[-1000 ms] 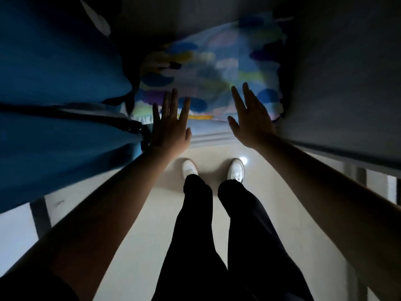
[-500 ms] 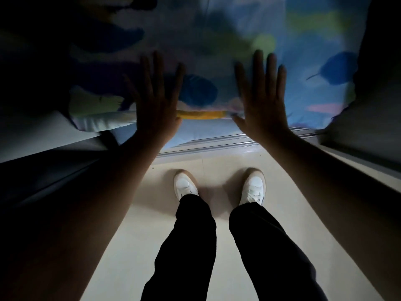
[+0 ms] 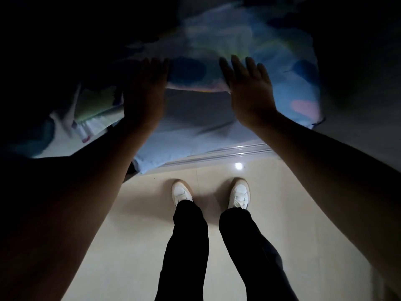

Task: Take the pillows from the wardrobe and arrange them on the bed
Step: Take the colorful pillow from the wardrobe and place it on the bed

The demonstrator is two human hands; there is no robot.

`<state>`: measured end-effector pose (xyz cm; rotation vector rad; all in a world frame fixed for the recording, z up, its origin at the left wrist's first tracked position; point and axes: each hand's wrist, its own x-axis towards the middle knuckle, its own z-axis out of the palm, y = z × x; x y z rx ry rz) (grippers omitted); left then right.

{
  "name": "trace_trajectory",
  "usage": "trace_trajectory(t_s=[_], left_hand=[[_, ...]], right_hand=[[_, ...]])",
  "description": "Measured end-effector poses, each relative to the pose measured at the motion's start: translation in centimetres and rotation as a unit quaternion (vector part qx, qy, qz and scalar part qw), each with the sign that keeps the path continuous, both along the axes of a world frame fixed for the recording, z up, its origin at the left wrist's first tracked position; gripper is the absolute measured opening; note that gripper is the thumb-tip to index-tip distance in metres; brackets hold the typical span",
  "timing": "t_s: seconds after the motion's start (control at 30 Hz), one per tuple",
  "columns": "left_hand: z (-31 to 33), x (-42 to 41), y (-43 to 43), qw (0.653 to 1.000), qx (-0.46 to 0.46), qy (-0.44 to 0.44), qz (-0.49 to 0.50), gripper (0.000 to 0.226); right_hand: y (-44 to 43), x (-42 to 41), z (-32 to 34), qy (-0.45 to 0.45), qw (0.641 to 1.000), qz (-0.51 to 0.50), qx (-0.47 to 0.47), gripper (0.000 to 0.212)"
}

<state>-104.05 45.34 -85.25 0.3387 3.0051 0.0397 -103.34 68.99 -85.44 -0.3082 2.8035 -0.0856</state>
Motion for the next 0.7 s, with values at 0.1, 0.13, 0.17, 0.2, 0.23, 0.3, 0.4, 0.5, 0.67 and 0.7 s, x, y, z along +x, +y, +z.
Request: trace_trajectory(t_s=[0.1,0.13,0.17,0.2,0.23,0.3,0.4,0.5,0.67,0.7], left_hand=[[7.1,-1.6,1.2,0.999,0.025,0.039,-0.017,0.039],[9.4,-1.6,1.8,0.998,0.038,0.048,-0.023,0.038],[11.5,-1.4,2.4,0.997,0.048,0.059,-0.027,0.036],[13.5,-1.0,3.0,0.996,0.054,0.069,-0.029,0.034],[15.3,-0.4,3.5,0.995,0.061,0.079,-0.030,0.033],[18.5,1.1,4.6,0.992,0.076,0.093,-0.040,0.034],[22.0,4.2,6.2,0.994,0.081,0.055,-0.057,0.043],[23.8,7.8,7.3,0.994,0.064,0.022,-0.085,0.043],[23.9,14.7,6.6,0.988,0.049,0.002,-0.148,0.037],[24.1,16.0,6.0,0.987,0.050,0.010,-0.154,0.036]], right_hand=[[1.3,-2.0,6.4,0.009,1.000,0.000,-0.017,0.060],[1.8,-2.0,8.4,0.011,1.000,-0.003,-0.019,0.062],[2.4,-1.7,10.3,0.017,1.000,-0.010,-0.023,0.061],[2.9,-1.0,12.1,0.026,0.999,-0.016,-0.027,0.059],[3.5,0.0,13.7,0.038,0.999,-0.020,-0.032,0.057],[4.6,2.5,16.5,0.059,0.997,-0.034,-0.040,0.055],[5.9,7.3,19.5,0.053,0.995,-0.068,-0.048,0.054],[6.6,12.6,21.3,0.009,0.992,-0.104,-0.075,0.057],[5.5,22.4,22.2,-0.019,0.984,-0.145,-0.099,0.050],[4.8,23.8,22.3,-0.014,0.984,-0.150,-0.092,0.049]])
